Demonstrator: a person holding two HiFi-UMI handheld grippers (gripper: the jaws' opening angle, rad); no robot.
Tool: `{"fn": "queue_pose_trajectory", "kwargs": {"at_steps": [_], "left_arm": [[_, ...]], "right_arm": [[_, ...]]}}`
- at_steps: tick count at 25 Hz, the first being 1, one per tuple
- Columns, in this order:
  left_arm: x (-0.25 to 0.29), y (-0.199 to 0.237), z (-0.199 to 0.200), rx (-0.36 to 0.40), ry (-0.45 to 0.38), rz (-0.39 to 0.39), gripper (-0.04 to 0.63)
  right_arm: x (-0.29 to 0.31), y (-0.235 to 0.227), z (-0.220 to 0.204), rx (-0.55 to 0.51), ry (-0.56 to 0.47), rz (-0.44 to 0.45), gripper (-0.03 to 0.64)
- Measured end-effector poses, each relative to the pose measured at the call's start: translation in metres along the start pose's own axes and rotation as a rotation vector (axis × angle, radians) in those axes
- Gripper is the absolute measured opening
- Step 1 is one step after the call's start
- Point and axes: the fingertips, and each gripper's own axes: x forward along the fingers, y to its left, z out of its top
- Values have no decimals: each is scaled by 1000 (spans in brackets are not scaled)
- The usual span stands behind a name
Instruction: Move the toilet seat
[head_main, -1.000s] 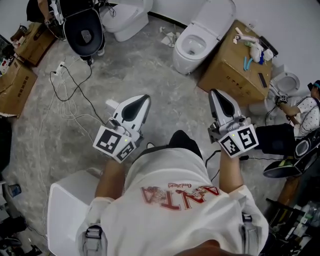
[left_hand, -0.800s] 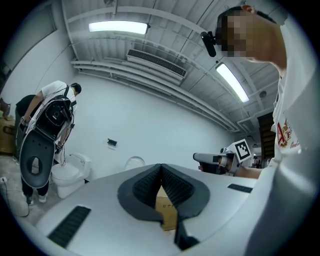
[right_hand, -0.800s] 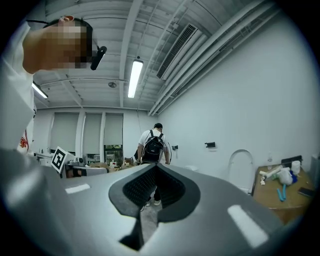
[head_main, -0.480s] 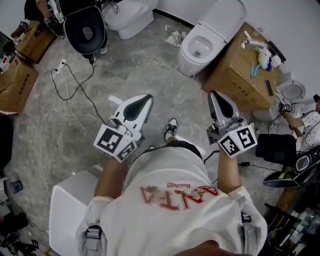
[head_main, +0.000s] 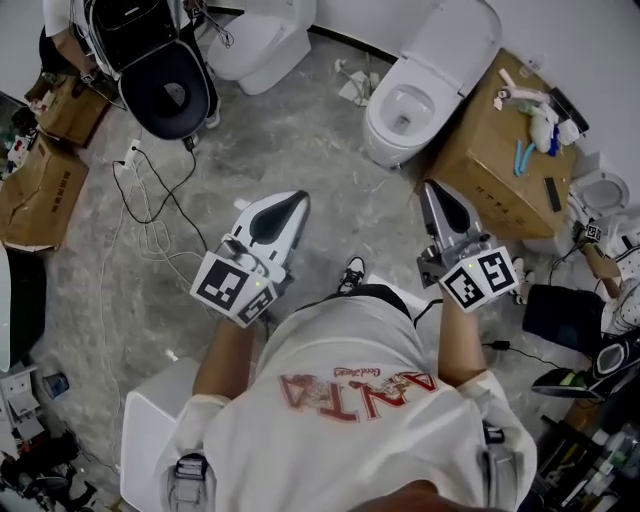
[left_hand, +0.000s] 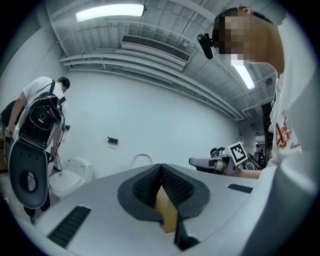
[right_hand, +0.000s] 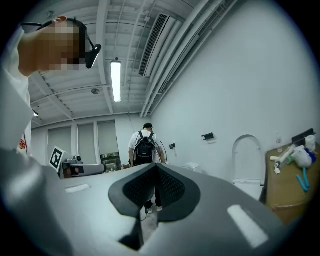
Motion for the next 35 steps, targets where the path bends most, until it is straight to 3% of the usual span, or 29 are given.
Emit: {"fn": "queue_pose_trajectory", "kwargs": {"at_steps": [14,18,21,27,35], "left_arm": [[143,29,-4,3,62,26,9],[174,38,-3,37,85,0,9],[193,46,1,22,88,-29,9],[242,53,-9,16,120,-173,9],[316,125,3,-33,124,-288,9]], "right_arm": [[50,-140,14,41,13,26,2],[59,-167,9,60,18,10,2],[59,-183,7,71,19,-32,2],[52,-230,13,85,-2,-189,2],[114,-266,33,49,11,-314,2]]}}
